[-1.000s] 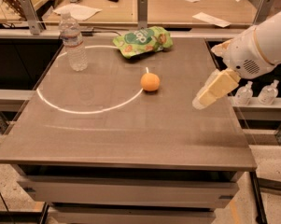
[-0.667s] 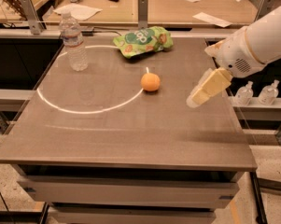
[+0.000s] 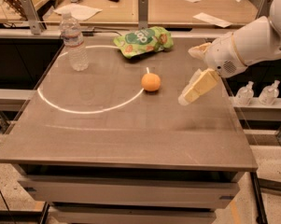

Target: Move orange near water bottle

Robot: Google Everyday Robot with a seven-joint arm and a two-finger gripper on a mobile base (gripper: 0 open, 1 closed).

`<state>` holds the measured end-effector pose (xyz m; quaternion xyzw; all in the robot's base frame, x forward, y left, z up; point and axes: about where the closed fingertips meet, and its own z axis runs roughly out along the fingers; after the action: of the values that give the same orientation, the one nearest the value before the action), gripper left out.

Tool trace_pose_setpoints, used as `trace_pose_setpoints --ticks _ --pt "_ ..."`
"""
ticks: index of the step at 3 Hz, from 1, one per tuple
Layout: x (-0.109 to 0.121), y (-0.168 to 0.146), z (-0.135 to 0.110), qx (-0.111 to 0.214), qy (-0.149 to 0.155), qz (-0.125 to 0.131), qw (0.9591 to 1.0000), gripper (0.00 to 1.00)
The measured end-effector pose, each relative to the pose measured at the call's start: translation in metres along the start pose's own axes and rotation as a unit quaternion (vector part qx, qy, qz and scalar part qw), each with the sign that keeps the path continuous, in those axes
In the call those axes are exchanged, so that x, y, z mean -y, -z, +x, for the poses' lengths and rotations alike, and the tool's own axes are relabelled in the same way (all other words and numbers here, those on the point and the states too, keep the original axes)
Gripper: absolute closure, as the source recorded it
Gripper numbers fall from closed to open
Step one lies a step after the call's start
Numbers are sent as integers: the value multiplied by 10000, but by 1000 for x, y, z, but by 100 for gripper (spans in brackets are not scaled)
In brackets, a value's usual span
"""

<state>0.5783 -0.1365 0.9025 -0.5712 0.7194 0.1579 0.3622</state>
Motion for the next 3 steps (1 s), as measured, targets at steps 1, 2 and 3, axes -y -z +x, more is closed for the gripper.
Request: trace_pose_setpoints --ticks 1,2,3 --pt "-7 -20 -1 283 217 -465 9983 0" --pt "-14 -36 -2 430 239 -779 9957 0" --pt "-13 -46 -10 565 141 -942 9938 0"
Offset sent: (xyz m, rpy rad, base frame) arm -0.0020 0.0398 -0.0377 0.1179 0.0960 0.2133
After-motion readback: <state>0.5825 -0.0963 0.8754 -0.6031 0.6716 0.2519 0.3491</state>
